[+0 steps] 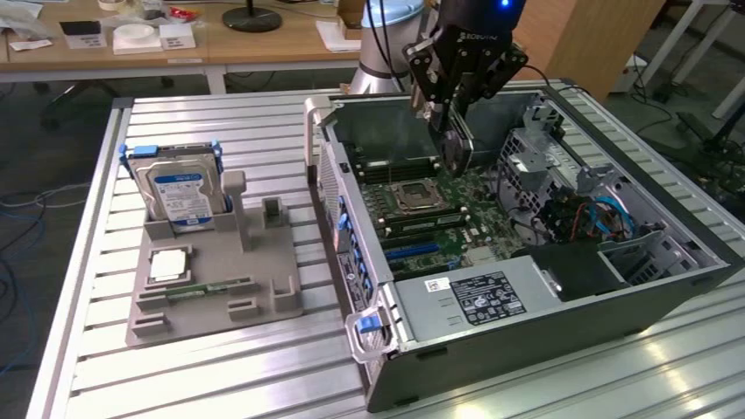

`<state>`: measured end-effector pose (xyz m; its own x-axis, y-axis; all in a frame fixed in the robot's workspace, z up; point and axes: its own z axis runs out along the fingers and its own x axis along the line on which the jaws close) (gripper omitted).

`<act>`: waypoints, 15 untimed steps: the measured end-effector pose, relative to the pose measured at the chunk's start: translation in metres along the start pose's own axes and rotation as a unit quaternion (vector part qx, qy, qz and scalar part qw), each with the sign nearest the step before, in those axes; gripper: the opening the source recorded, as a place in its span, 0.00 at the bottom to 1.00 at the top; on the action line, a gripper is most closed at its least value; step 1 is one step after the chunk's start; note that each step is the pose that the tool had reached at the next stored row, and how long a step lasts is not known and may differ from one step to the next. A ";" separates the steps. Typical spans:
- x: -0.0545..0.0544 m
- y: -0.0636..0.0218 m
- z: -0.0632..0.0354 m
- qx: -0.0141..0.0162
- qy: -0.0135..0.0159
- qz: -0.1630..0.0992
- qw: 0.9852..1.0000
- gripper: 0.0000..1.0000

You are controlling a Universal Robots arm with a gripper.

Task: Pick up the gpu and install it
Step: 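Pick up the gpu and move the gpu toward the slot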

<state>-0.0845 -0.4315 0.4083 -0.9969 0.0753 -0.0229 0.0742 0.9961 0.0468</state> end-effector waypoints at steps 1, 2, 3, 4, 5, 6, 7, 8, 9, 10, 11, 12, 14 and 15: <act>0.000 0.0000 0.0000 0.000 0.000 0.000 1.000 0.27; 0.000 0.0000 0.0000 0.000 0.000 0.000 1.000 0.27; -0.001 0.0000 0.0000 0.000 0.000 0.000 1.000 0.27; -0.002 0.0002 0.0001 0.000 0.000 0.000 1.000 0.27; -0.003 0.0002 0.0001 0.000 0.000 0.000 1.000 0.27; -0.004 0.0003 0.0001 0.000 0.000 0.000 1.000 0.27; -0.005 0.0004 0.0001 0.000 0.000 0.000 1.000 0.27; -0.007 0.0005 0.0002 0.000 0.000 0.000 1.000 0.27; -0.008 0.0006 0.0002 0.000 0.000 0.000 1.000 0.27; -0.010 0.0007 0.0003 0.000 0.000 0.000 1.000 0.27; -0.012 0.0009 0.0003 0.000 0.000 0.000 1.000 0.27; -0.013 0.0010 0.0004 0.000 0.000 0.000 1.000 0.27; -0.016 0.0012 0.0004 0.000 0.000 0.000 1.000 0.27; -0.018 0.0013 0.0005 0.000 0.000 0.000 1.000 0.27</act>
<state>-0.0665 -0.4315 0.4083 -0.9969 0.0754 -0.0229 0.0742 0.9961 0.0468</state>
